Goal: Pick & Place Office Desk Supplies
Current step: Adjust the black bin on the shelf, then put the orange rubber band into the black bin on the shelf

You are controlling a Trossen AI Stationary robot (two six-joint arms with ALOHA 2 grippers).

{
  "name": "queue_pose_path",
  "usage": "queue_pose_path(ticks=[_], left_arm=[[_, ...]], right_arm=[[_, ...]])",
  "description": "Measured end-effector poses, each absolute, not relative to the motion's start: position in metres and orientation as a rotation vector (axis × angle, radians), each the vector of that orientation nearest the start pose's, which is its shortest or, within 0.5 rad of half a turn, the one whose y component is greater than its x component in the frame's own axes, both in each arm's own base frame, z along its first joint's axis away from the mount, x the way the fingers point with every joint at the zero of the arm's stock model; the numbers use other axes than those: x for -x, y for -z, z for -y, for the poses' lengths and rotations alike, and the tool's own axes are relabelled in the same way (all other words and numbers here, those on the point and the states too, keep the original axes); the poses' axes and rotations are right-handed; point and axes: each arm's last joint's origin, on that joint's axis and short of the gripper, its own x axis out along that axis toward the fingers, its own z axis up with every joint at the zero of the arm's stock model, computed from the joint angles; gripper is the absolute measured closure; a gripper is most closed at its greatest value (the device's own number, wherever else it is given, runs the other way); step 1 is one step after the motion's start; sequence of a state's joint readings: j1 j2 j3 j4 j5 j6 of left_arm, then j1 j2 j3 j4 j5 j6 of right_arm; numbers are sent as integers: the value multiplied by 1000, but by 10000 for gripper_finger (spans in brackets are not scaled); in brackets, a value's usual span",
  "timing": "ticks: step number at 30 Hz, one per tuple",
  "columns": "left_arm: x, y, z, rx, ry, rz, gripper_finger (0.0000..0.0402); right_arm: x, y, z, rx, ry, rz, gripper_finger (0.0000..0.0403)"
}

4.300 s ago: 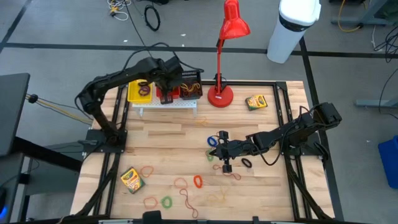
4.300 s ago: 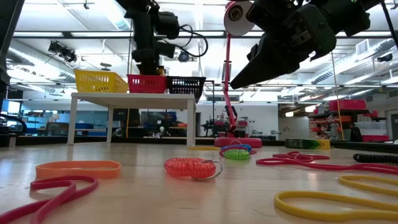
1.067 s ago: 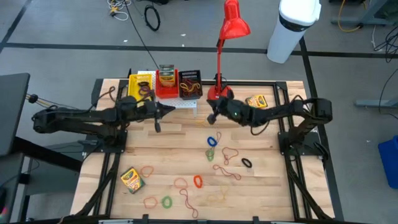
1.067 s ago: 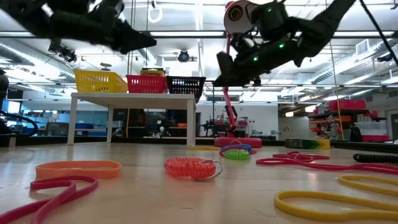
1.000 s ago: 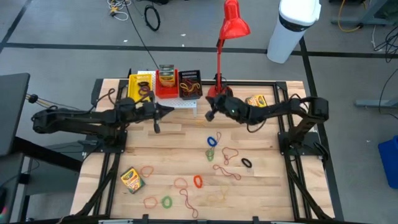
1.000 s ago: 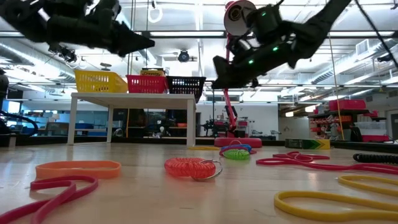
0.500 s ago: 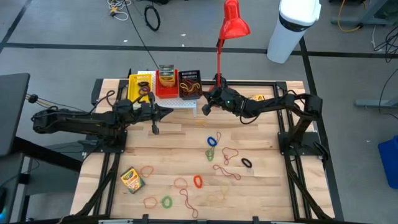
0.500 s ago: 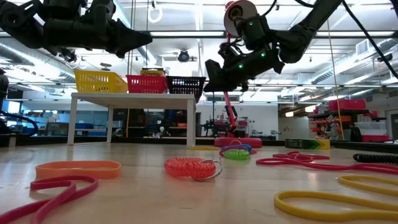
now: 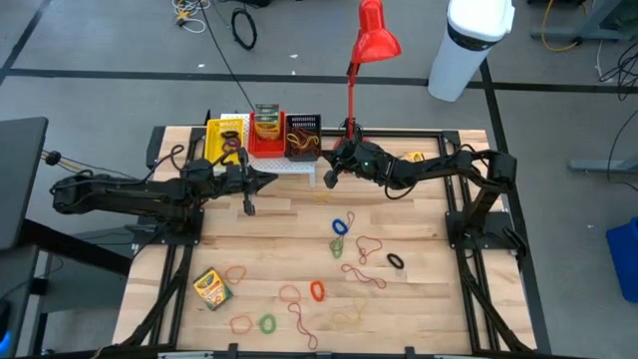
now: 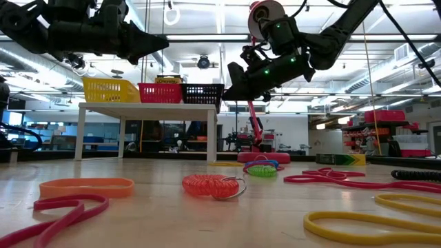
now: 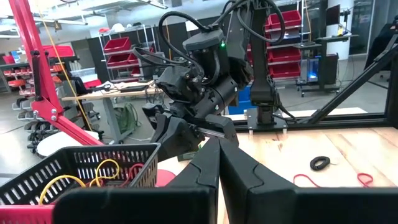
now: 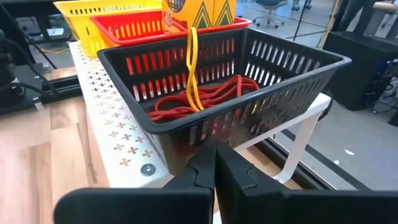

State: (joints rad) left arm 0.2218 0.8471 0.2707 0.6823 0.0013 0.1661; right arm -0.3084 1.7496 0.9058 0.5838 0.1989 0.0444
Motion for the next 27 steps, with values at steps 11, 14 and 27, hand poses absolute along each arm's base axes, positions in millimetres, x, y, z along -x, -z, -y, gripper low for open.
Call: queue_pose_path(ticks=[11,14,27], left_arm=[[-175,-226,-40,-154,-226,66,392],[-175,-226,-40,-107,-224,70,392],[-188,-213,-19,-151,1,-4,392]], right_arm=[[-347,-198,115,-36,478,-268,398],[-344,-204,108,-37,456,-304,398],[-304,-173,11,-49,282,-365,398]])
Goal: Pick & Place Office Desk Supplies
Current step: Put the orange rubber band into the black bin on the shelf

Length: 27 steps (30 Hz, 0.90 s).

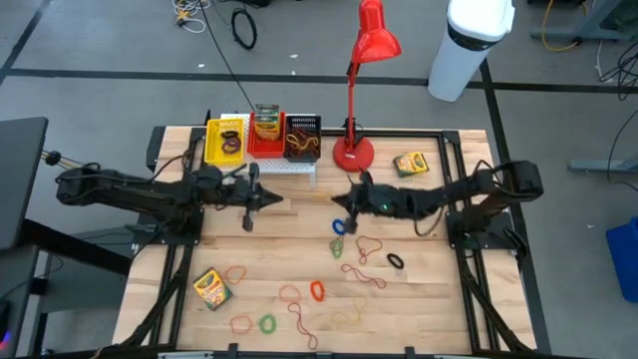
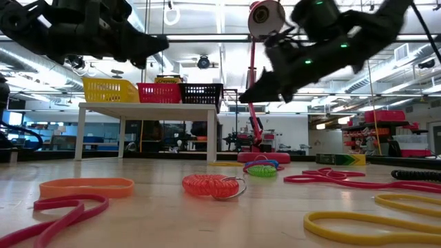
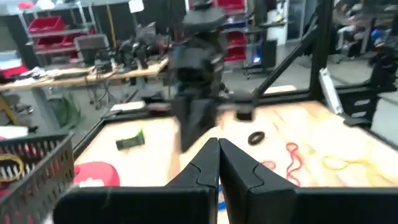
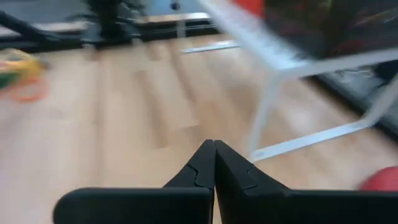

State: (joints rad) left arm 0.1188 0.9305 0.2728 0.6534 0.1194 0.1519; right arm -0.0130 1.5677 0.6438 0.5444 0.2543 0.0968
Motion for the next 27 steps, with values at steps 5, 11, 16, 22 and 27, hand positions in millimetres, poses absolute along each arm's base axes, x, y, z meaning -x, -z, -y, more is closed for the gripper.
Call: queue_pose_path(ticks=[5,11,16,22,27], left_arm=[[-190,-201,0,-144,-29,-124,392],[-185,-186,35,-99,-3,-262,372],[-181,-169,63,-63,-2,-362,338],[-191,-161,102,-81,51,-530,311],[-208,-160,133,-162,36,-643,299]], right_arm=[[-286,-162,-26,-39,238,-370,398],[-278,-160,-58,13,230,-360,398],[-276,-163,-73,9,177,-320,398],[-274,-163,-82,15,146,-319,398],[-274,-163,-81,17,149,-322,397]])
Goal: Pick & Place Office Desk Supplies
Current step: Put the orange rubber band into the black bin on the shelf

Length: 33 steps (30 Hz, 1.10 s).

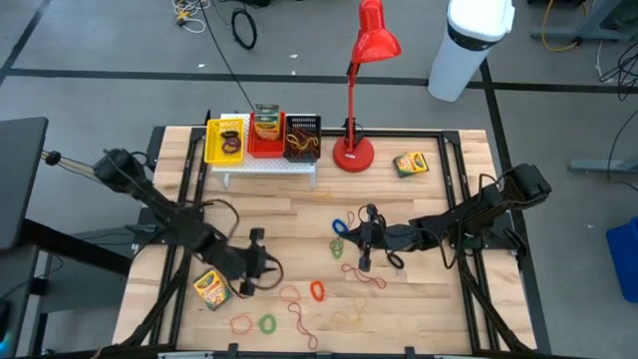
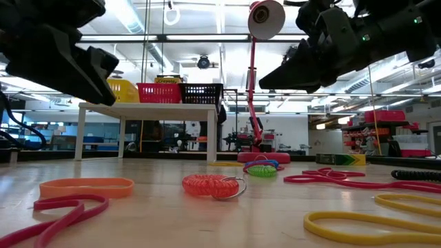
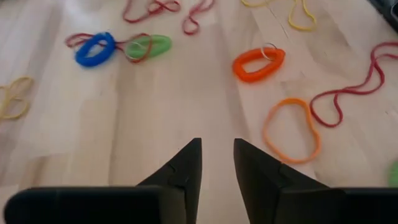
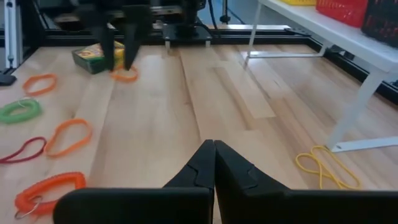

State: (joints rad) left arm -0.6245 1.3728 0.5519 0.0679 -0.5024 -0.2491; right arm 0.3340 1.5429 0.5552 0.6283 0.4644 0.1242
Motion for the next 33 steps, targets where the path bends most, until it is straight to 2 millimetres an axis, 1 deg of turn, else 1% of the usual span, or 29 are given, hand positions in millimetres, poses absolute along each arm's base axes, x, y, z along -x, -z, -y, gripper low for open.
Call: queue_pose_path(ticks=[6,11,15,18,21,25,28,32,33], left_arm=[[-234,-150,158,-162,113,-723,272],[-246,-134,172,-220,225,-801,250],[-252,-123,182,-265,310,-841,249],[-256,-118,185,-280,320,-854,254],[-256,-112,185,-285,316,-879,264],[-257,-111,186,-287,315,-882,288],[-256,-110,186,-285,330,-888,323],[-255,-110,186,-273,372,-911,385],[-255,-110,186,-285,371,-911,392]], right_arm=[[-274,-163,-81,17,147,-325,397],[-274,-162,-81,18,147,-328,397],[-274,-162,-81,18,146,-329,397],[-274,-162,-81,18,146,-329,397],[-274,-162,-81,18,146,-329,397],[-274,-162,-81,18,146,-330,397],[-274,-162,-81,19,146,-331,397],[-274,-162,-81,20,145,-331,397],[-274,-162,-81,20,145,-331,397]])
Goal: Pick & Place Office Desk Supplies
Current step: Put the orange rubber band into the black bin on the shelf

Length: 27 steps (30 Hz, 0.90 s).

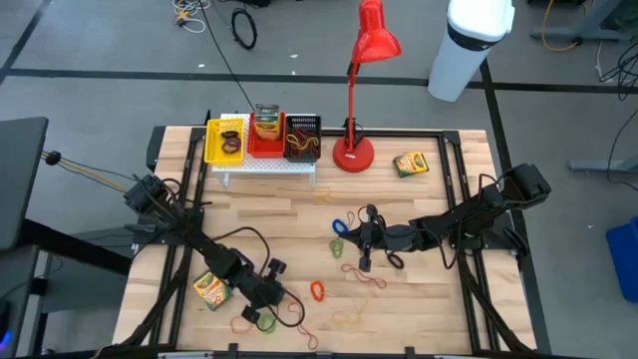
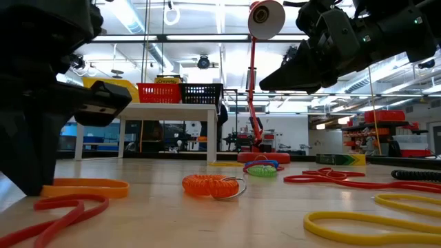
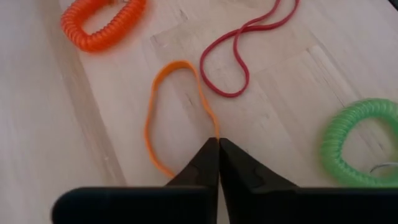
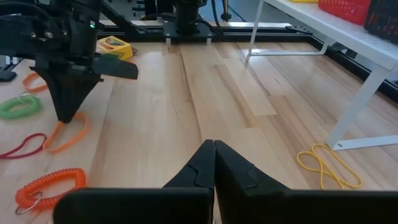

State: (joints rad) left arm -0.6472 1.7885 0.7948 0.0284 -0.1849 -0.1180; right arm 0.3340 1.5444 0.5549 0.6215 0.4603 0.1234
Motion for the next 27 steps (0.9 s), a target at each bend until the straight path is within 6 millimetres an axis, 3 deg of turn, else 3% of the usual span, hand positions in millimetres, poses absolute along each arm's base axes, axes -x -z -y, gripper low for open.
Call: queue_pose_path(ticks=[5,9,19,27], left_arm=[[-254,-112,184,-354,386,-905,396],[-249,-128,170,-402,315,-924,397],[-223,-224,140,-409,172,-659,397],[-184,-282,100,-377,-231,-444,396]], right_arm=[[-274,-162,-81,19,145,-327,397],[-274,-162,-81,19,145,-327,397],[-273,-161,-81,24,146,-337,397],[-273,-160,-81,26,146,-345,397]])
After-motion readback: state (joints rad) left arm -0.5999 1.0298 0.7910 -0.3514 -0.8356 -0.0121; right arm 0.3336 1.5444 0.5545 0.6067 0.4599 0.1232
